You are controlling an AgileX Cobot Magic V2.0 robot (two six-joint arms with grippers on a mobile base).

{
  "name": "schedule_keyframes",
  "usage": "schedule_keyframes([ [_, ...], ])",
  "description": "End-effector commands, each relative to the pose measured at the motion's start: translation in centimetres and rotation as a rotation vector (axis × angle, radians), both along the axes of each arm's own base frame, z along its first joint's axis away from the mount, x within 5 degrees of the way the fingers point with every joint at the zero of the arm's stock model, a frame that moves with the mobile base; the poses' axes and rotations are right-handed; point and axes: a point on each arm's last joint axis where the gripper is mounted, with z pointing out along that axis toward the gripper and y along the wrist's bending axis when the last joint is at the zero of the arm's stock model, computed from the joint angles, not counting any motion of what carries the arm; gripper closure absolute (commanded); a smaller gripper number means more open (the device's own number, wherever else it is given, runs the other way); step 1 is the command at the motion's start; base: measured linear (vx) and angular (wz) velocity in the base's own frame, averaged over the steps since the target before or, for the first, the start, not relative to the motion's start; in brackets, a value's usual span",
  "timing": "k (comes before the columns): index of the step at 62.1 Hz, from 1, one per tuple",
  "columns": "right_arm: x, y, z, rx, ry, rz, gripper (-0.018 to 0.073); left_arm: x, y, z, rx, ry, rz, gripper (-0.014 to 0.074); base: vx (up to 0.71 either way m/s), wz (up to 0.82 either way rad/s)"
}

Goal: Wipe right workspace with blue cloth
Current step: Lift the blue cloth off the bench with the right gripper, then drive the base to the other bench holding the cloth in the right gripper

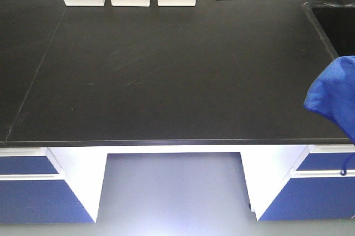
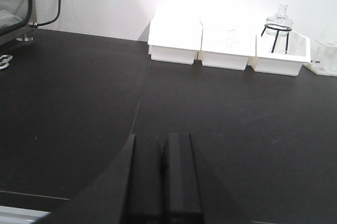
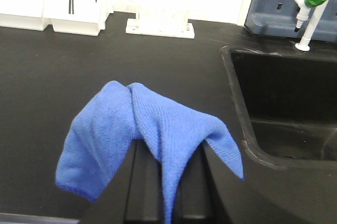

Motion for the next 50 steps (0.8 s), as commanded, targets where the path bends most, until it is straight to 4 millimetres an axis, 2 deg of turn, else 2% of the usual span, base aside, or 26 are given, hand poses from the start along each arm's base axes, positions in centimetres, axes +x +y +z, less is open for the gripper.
schedule_keyframes([
  [1,0.14,-0.03,1.57,-0.004,-0.1,-0.002,0.0559,0.04,-0.07,-0.2,-0.004,-0.071,-0.01,0.0602,-0.01,-0.02],
  [50,0.15,-0.03,1.57,-0.004,-0.101,-0.002,0.0559,0.04,-0.07,-0.2,-0.004,-0.071,-0.01,0.0602,-0.11,-0.03],
])
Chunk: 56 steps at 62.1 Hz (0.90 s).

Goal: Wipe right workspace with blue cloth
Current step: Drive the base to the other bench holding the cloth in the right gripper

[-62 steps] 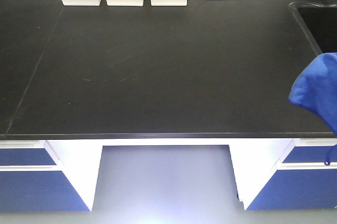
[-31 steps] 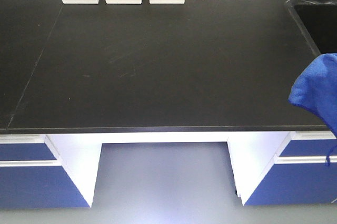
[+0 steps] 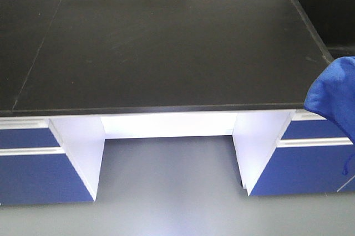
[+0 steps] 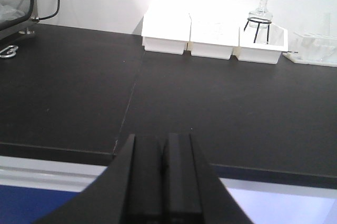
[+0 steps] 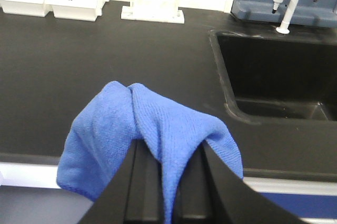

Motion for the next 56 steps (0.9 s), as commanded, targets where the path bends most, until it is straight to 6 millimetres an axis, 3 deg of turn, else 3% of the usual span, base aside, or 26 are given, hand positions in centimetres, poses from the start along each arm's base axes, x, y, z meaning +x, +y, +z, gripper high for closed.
schedule_keyframes([
  [1,0.15,-0.03,1.58,-0.004,-0.101,-0.002,0.0559,0.04,-0.07,-0.2,-0.004,-0.071,-0.01,0.0602,-0.18,-0.01],
  [30,0.15,-0.03,1.58,-0.004,-0.101,-0.002,0.0559,0.04,-0.07,-0.2,-0.004,-0.071,-0.01,0.0602,-0.18,-0.01],
  [56,0.15,-0.03,1.58,-0.004,-0.101,-0.002,0.0559,0.04,-0.07,-0.2,-0.004,-0.071,-0.01,0.0602,-0.19,-0.24],
])
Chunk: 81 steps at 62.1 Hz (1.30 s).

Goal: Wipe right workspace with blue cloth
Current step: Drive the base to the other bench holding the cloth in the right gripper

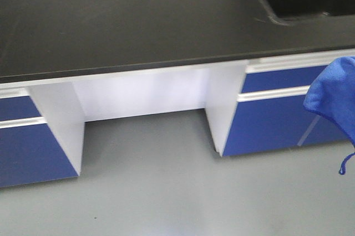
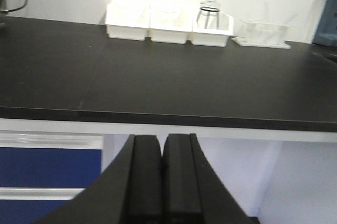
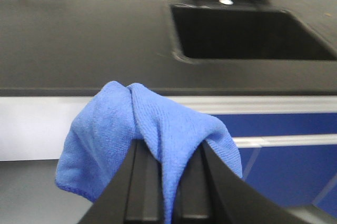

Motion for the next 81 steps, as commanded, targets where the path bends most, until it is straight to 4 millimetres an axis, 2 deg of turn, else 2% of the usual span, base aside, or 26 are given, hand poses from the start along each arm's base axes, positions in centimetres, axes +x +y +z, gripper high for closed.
schedule_keyframes([
  [1,0.15,-0.03,1.58,-0.004,-0.101,-0.002,0.0559,0.04,-0.07,-0.2,-0.004,-0.071,-0.01,0.0602,-0.19,-0.37],
  [81,0.15,-0.03,1.58,-0.004,-0.101,-0.002,0.0559,0.04,-0.07,-0.2,-0.004,-0.071,-0.01,0.0602,-0.18,-0.54],
])
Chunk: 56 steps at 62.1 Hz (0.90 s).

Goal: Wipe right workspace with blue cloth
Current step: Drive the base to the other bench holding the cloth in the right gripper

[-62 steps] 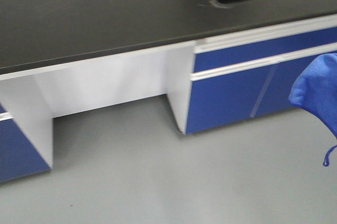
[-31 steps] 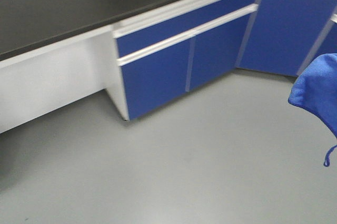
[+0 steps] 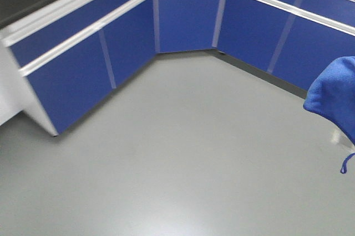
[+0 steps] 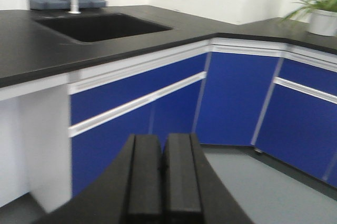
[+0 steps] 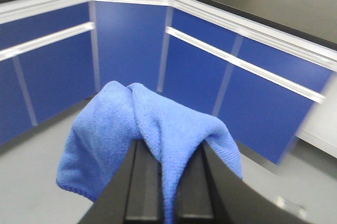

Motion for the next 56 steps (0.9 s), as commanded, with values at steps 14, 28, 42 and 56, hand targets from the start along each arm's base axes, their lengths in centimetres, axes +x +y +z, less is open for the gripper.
schedule_keyframes([
  [14,0.15,-0.03,1.58,-0.004,-0.101,-0.002,0.0559,0.04,-0.07,-0.2,-0.004,-0.071,-0.01,0.0602,-0.16,-0.62],
  [28,0.15,-0.03,1.58,-0.004,-0.101,-0.002,0.0559,0.04,-0.07,-0.2,-0.004,-0.071,-0.01,0.0602,-0.16,-0.65],
  [42,0.15,-0.03,1.58,-0.004,-0.101,-0.002,0.0559,0.04,-0.07,-0.2,-0.004,-0.071,-0.01,0.0602,-0.15,-0.58],
  [56,0.14,-0.01,1.57,0.002,-0.1,-0.001,0.0559,0.04,-0.07,-0.2,-0.004,-0.071,-0.01,0.0602,-0.11,-0.4],
])
